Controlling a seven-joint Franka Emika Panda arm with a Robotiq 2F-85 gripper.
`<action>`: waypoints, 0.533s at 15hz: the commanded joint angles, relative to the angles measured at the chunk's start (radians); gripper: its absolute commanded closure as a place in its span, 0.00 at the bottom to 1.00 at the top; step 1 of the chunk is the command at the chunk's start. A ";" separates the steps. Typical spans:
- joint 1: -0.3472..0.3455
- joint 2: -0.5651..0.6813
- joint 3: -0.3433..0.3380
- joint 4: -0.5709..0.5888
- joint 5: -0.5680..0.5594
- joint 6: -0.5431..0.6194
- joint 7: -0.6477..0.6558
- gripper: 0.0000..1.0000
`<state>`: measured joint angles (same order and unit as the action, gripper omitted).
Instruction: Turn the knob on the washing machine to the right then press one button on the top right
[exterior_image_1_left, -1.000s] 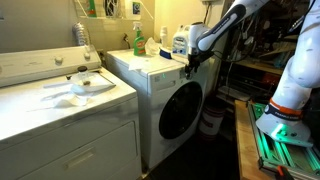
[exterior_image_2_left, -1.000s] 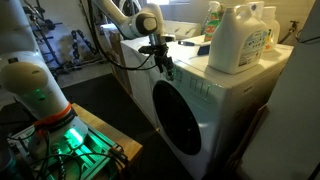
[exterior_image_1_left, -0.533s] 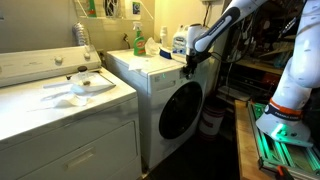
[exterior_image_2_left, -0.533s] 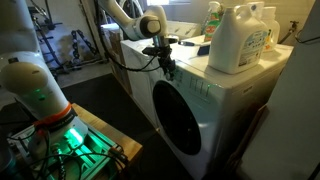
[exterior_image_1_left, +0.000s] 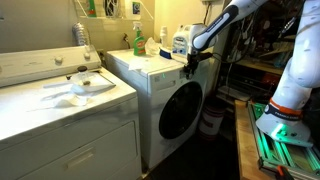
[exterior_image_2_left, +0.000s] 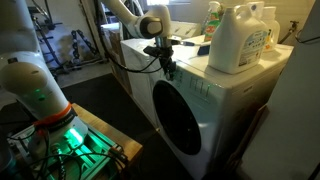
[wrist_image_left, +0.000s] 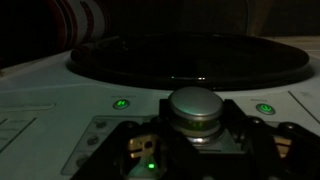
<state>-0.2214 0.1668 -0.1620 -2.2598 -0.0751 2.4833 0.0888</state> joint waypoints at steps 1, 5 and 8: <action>-0.060 0.021 0.005 0.013 0.258 -0.018 -0.202 0.69; -0.131 0.044 0.010 0.052 0.558 -0.120 -0.462 0.69; -0.181 0.084 0.002 0.094 0.714 -0.215 -0.591 0.69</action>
<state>-0.3500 0.1997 -0.1627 -2.2146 0.4992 2.3613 -0.3931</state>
